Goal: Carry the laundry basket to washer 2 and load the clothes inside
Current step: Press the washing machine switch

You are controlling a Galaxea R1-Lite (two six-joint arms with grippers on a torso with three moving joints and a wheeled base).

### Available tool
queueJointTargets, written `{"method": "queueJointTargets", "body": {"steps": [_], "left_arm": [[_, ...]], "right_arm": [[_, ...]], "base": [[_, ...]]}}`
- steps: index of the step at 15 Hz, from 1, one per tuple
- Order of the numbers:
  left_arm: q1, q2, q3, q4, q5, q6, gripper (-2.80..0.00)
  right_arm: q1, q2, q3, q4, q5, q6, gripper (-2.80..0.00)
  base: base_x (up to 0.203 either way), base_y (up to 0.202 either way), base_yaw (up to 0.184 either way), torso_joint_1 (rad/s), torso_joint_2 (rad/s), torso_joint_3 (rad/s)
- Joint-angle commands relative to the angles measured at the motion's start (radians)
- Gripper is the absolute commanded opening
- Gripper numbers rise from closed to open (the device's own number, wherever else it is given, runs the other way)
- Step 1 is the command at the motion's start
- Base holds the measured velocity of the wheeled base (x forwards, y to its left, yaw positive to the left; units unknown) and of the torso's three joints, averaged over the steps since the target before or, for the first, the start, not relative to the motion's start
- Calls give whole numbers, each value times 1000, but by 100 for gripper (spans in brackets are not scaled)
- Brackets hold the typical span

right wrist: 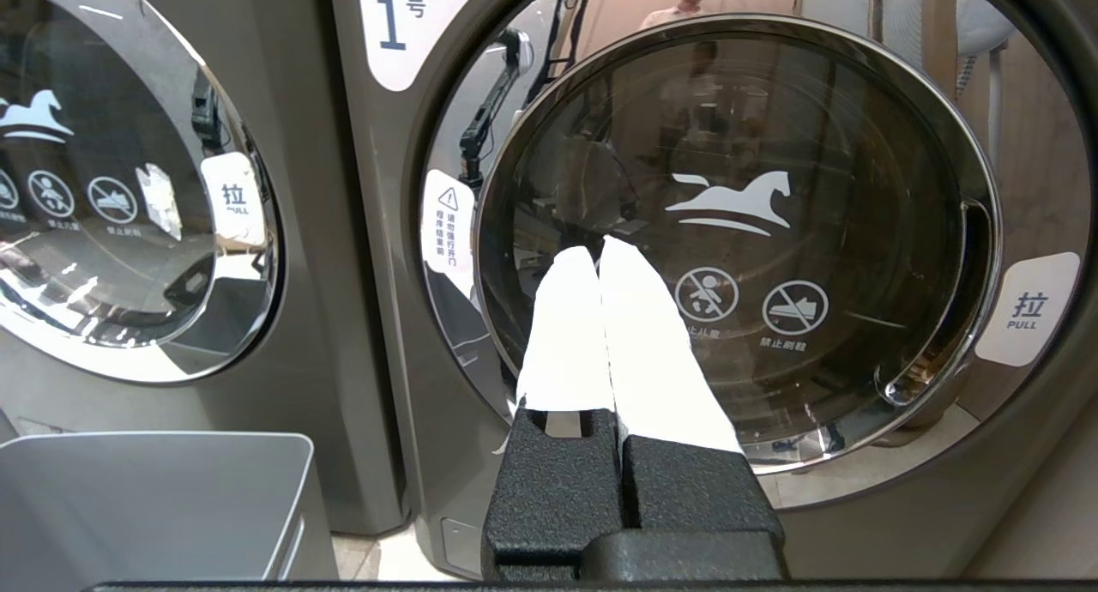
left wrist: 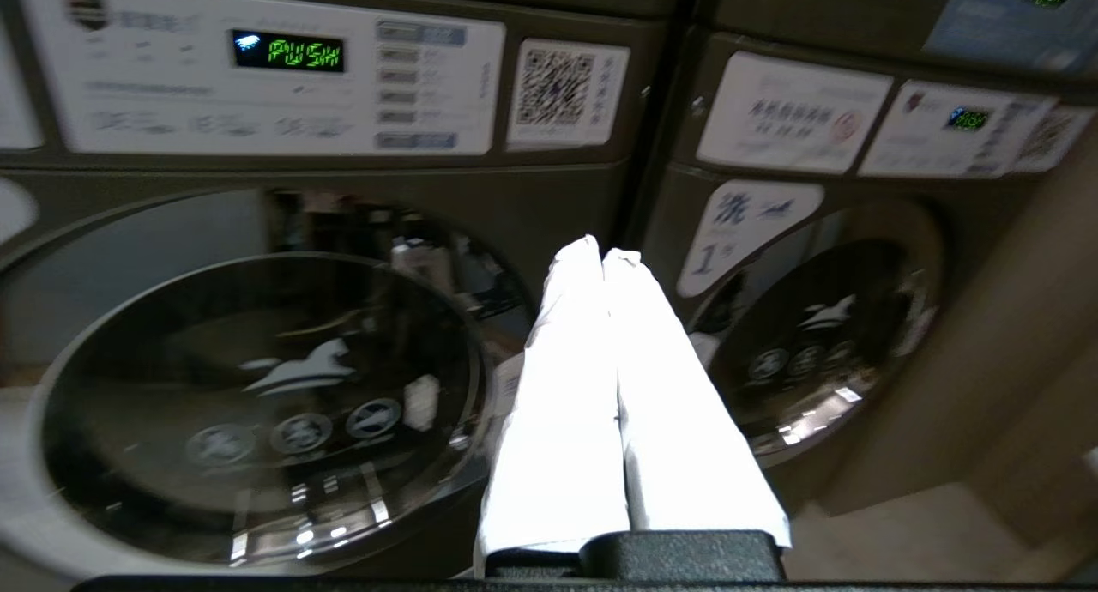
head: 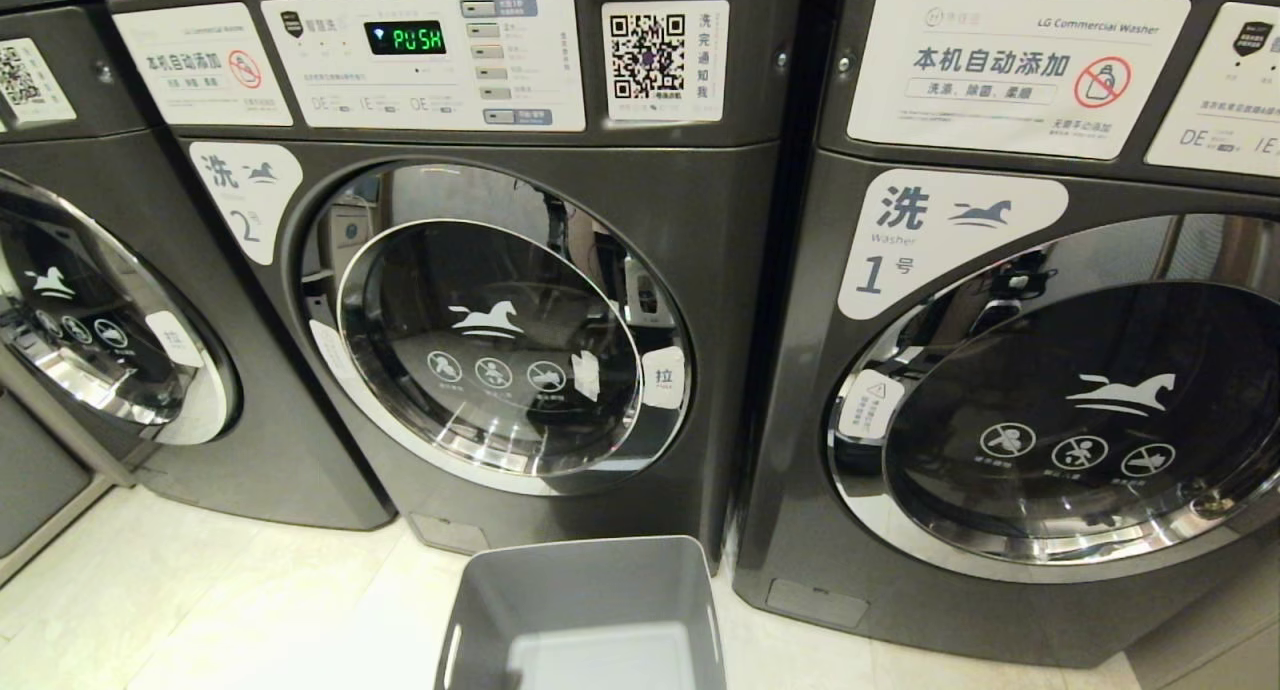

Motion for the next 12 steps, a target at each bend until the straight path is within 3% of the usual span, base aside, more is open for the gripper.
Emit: {"method": "queueJointTargets", "body": {"steps": [1, 3, 4, 7, 12], "left_arm": [[-30, 231, -134, 1, -23, -72, -280], [-67, 350, -219, 2, -34, -111, -280], [-75, 400, -244, 3, -31, -98, -280], [-87, 527, -307, 1, -24, 42, -280], [-122, 739, -590, -8, 33, 61, -280]], "right_arm": [[0, 2, 40, -2, 0, -1, -280], [0, 2, 40, -2, 0, -1, -280], [0, 2, 40, -2, 0, -1, -280], [0, 2, 40, -2, 0, -1, -280], [0, 2, 40, -2, 0, -1, -280]], "base": [[0, 0, 0, 0, 0, 0], [0, 0, 0, 0, 0, 0], [0, 0, 0, 0, 0, 0], [0, 0, 0, 0, 0, 0], [0, 0, 0, 0, 0, 0]]}}
